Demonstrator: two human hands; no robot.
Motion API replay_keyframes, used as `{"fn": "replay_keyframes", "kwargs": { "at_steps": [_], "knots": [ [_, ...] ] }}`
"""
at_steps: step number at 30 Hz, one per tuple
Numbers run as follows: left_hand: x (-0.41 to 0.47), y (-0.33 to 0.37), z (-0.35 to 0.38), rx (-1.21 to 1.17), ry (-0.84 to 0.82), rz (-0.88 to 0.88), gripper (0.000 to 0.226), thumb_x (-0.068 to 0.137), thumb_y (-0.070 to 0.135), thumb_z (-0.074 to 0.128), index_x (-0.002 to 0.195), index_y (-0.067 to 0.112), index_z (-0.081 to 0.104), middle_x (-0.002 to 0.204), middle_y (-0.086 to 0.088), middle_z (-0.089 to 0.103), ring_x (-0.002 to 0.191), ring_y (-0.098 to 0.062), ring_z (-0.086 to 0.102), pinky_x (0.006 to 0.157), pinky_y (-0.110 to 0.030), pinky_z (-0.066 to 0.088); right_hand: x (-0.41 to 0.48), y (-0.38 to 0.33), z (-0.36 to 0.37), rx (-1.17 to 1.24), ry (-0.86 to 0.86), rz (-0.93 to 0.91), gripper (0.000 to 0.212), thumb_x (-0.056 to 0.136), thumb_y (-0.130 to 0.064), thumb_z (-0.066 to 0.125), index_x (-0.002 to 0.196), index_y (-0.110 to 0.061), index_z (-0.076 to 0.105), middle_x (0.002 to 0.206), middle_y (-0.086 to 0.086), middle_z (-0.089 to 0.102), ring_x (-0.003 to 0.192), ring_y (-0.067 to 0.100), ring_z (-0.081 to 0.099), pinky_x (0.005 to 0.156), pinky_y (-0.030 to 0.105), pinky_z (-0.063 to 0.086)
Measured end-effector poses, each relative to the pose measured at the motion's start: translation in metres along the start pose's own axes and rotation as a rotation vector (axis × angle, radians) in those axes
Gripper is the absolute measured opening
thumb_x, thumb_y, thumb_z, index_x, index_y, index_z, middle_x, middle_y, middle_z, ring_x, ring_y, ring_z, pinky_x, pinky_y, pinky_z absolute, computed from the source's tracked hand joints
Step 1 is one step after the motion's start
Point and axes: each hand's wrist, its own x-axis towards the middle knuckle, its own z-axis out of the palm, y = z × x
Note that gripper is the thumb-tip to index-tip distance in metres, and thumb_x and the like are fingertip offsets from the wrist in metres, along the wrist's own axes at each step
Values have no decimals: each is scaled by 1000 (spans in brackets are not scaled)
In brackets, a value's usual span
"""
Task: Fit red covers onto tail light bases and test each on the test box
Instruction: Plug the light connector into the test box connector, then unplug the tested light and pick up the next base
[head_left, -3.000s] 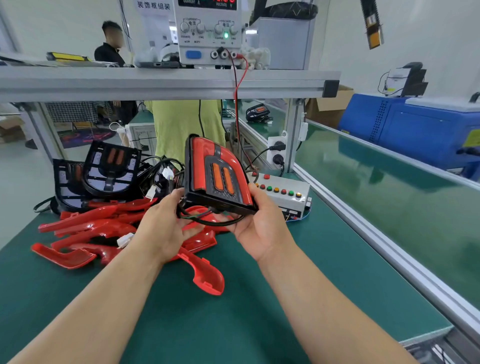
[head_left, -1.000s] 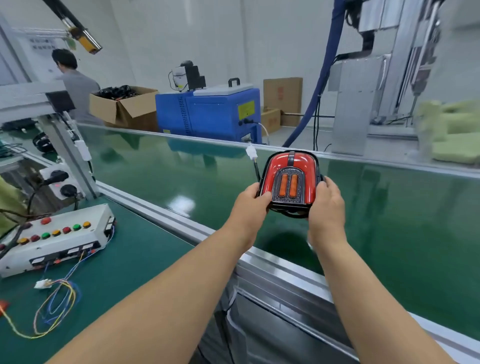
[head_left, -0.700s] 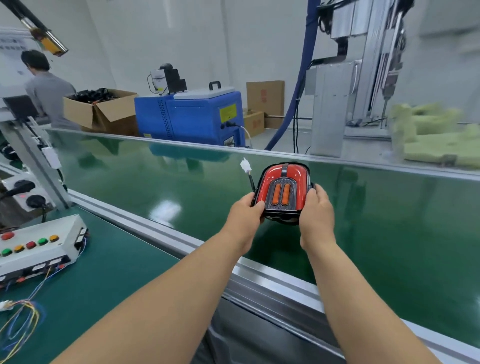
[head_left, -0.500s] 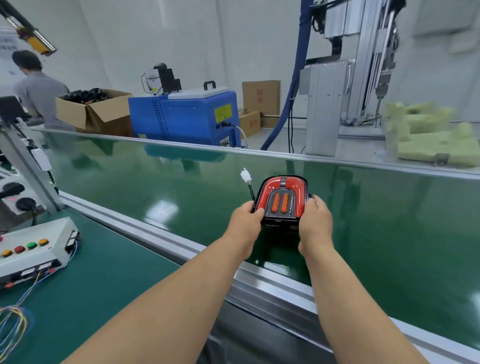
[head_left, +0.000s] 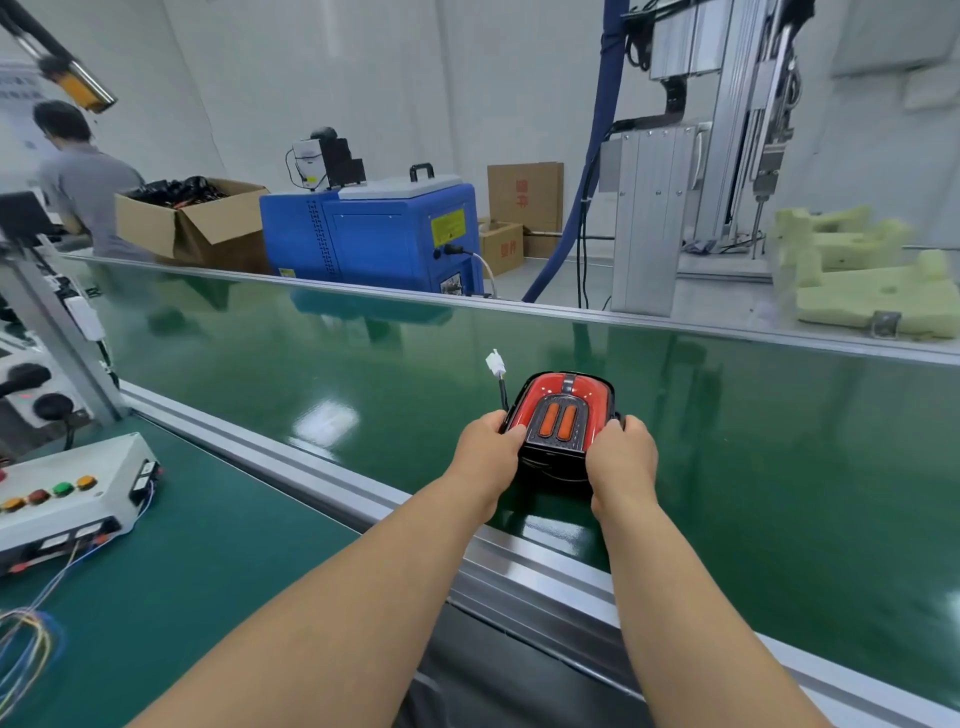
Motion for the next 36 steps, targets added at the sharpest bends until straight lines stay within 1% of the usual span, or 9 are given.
{"fn": "replay_keyframes", "kwargs": {
  "at_steps": [4, 7, 13, 15, 17, 26, 29, 32, 36],
  "knots": [
    [-3, 3, -2, 78, 8, -11, 36, 101, 16, 50, 136, 9, 56, 128, -12, 64, 117, -32, 59, 105, -46, 48, -2, -1, -1, -67, 46, -71, 41, 101, -11, 32, 140, -2, 44, 152, 8, 38, 117, 23, 45, 99, 35, 39],
    [-5, 5, -4, 133, 31, 2, 44, 101, 20, 54, 142, 8, 49, 134, -8, 60, 116, -23, 57, 98, -32, 47, -4, -1, -3, -153, 81, -141, 51, 100, -5, 34, 150, -5, 31, 163, 1, 17, 147, 26, 22, 119, 40, 27],
    [-16, 8, -7, 149, 25, -1, 41, 102, 25, 52, 139, 10, 51, 131, -5, 59, 110, -20, 55, 88, -30, 46, -7, -6, -6, -47, 81, -148, 60, 93, 1, 35, 150, -18, 35, 161, -1, 22, 145, 25, 27, 115, 48, 34],
    [-21, 10, -11, 124, 45, 2, 15, 102, 26, 52, 109, 19, 62, 103, 2, 56, 85, -11, 49, 68, -25, 38, -7, -8, -8, 2, 92, -147, 59, 93, -2, 37, 150, -18, 36, 160, -1, 24, 145, 24, 27, 116, 49, 31],
    [-27, 11, -19, 104, 93, 2, 20, 101, 28, 50, 81, 31, 46, 88, 6, 42, 69, -8, 36, 59, -24, 26, -7, -11, -12, 32, 124, -166, 56, 94, -6, 41, 148, -19, 39, 159, 0, 26, 145, 23, 27, 117, 49, 29],
    [-61, 18, -93, -112, 295, 21, 22, 100, 25, 52, 81, 15, 56, 93, -7, 56, 86, -19, 48, 83, -34, 43, -39, -24, -8, -6, 93, -517, 37, 97, -7, 45, 129, -21, 57, 154, -3, 34, 148, 13, 17, 123, 42, 16],
    [-81, 23, -120, -222, 345, 22, 17, 100, 22, 53, 88, 16, 64, 99, -4, 68, 91, -16, 64, 85, -32, 52, -63, -40, 5, 57, 6, -635, 34, 95, -4, 47, 118, -22, 64, 141, -6, 48, 135, 11, 38, 113, 38, 36],
    [-105, 27, -146, -341, 394, 58, 16, 100, 18, 53, 91, 12, 66, 98, -5, 70, 92, -17, 68, 83, -31, 52, -94, -56, 27, 118, -168, -652, 35, 93, -9, 47, 101, -37, 66, 113, -6, 64, 80, 5, 55, 70, 23, 49],
    [-136, 28, -174, -441, 463, 95, 15, 99, 15, 55, 92, 9, 66, 97, -8, 71, 90, -19, 68, 85, -33, 52, -138, -69, 65, 161, -397, -658, 36, 92, -5, 48, 90, -35, 68, 93, -15, 71, 79, 1, 61, 74, 18, 46]
  ]
}}
